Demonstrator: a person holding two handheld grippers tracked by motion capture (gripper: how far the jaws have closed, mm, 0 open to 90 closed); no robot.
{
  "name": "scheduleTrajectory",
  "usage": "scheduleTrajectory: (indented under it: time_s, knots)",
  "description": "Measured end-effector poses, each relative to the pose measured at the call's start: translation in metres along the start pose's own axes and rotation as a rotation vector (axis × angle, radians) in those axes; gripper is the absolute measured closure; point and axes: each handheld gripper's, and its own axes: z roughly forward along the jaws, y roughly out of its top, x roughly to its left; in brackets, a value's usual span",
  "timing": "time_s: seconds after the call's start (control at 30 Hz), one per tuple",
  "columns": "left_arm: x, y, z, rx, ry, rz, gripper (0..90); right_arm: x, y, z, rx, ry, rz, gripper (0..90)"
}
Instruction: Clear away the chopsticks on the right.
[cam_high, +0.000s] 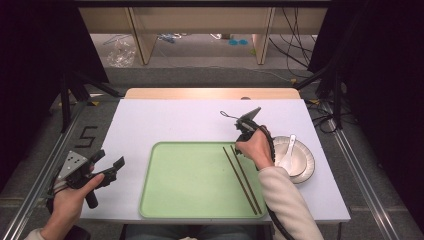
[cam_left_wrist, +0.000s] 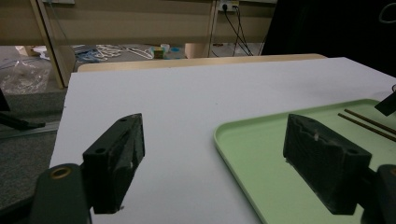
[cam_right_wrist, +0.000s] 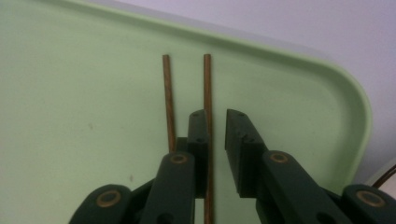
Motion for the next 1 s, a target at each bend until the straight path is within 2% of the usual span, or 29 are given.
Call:
scheduleTrajectory:
  time_s: [0.03, 0.1, 0.13, 0.17, 0.2, 0.23, 0.27, 0.3, 0.33, 0.37, 0.4, 0.47, 0.53, 0.6, 0.63, 0.67, 0.7, 0.73, 0.77, 0.8, 0.83, 0.87, 0.93, 0.97, 1.0]
  knots:
    - [0.000, 0.000, 0.000, 0.000, 0.000, 0.000, 20.7, 0.001, 0.000, 0.000, -0.027, 0.007, -0.004, 78.9]
    - [0.000, 0.000, 0.000, 0.001, 0.002, 0.000, 20.7, 0.001, 0.000, -0.003, -0.030, 0.014, -0.020, 72.1]
    - [0.000, 0.000, 0.000, -0.001, 0.003, 0.000, 20.7, -0.001, -0.001, -0.008, -0.088, 0.016, -0.097, 67.4]
    - [0.000, 0.000, 0.000, -0.001, 0.003, 0.000, 20.7, -0.001, -0.002, -0.012, -0.109, 0.025, -0.119, 65.9]
    - [0.000, 0.000, 0.000, -0.001, 0.001, 0.000, 20.7, -0.001, -0.002, -0.012, -0.109, 0.025, -0.119, 65.9]
    - [0.000, 0.000, 0.000, 0.000, -0.001, -0.001, 20.7, -0.002, -0.004, -0.018, -0.162, 0.046, -0.144, 58.4]
    - [0.000, 0.000, 0.000, 0.000, -0.001, -0.001, 20.6, -0.002, -0.004, -0.018, -0.162, 0.046, -0.144, 58.4]
    - [0.000, 0.000, 0.000, -0.001, -0.001, -0.004, 20.3, -0.001, -0.005, -0.021, -0.189, 0.055, -0.131, 54.4]
    - [0.000, 0.000, 0.000, -0.007, -0.003, -0.005, 20.3, -0.001, -0.007, -0.023, -0.219, 0.067, -0.140, 52.0]
    - [0.000, 0.001, -0.001, -0.009, -0.005, -0.003, 20.1, -0.002, -0.012, -0.029, -0.265, 0.093, -0.188, 49.3]
    - [0.000, 0.001, -0.001, -0.009, -0.005, -0.003, 20.0, -0.002, -0.012, -0.029, -0.265, 0.093, -0.188, 49.3]
    - [0.000, 0.001, -0.001, -0.010, -0.002, -0.003, 19.9, -0.007, -0.020, -0.036, -0.365, 0.112, -0.286, 45.1]
    - [0.000, 0.001, -0.001, -0.009, 0.001, -0.002, 20.0, -0.008, -0.024, -0.040, -0.387, 0.122, -0.302, 44.4]
    - [0.000, 0.001, -0.002, -0.010, 0.003, -0.001, 19.9, -0.010, -0.032, -0.047, -0.482, 0.137, -0.329, 41.4]
    - [0.000, 0.001, -0.002, -0.010, 0.005, 0.000, 19.9, -0.011, -0.036, -0.051, -0.498, 0.141, -0.330, 41.2]
    - [0.000, 0.001, -0.002, -0.013, 0.006, 0.000, 19.8, -0.015, -0.045, -0.056, -0.600, 0.180, -0.359, 38.7]
    - [0.000, 0.001, -0.002, -0.013, 0.006, 0.000, 19.8, -0.017, -0.050, -0.059, -0.642, 0.176, -0.378, 38.8]
    - [0.000, 0.001, -0.002, -0.017, 0.006, -0.001, 19.8, -0.017, -0.050, -0.059, -0.642, 0.176, -0.378, 38.8]
    - [0.001, 0.001, -0.002, -0.018, 0.005, 0.002, 19.8, -0.017, -0.056, -0.062, -0.673, 0.200, -0.376, 38.6]
    - [0.001, 0.001, -0.002, -0.018, 0.004, 0.003, 19.7, -0.020, -0.061, -0.065, -0.718, 0.193, -0.399, 37.8]
    - [0.000, 0.001, -0.002, -0.016, 0.002, 0.006, 19.7, -0.024, -0.073, -0.069, -0.797, 0.188, -0.406, 37.0]
    - [0.000, 0.001, -0.002, -0.017, 0.000, 0.009, 19.6, -0.025, -0.078, -0.071, -0.799, 0.207, -0.397, 36.1]
    - [-0.002, 0.002, -0.001, -0.016, -0.005, 0.020, 19.5, -0.027, -0.084, -0.074, -0.802, 0.202, -0.396, 36.0]
    - [-0.002, 0.002, -0.001, -0.015, -0.003, 0.023, 19.5, -0.029, -0.088, -0.075, -0.832, 0.208, -0.411, 36.0]
    - [-0.003, 0.002, -0.001, -0.017, -0.004, 0.023, 19.5, -0.030, -0.093, -0.077, -0.829, 0.220, -0.405, 35.9]
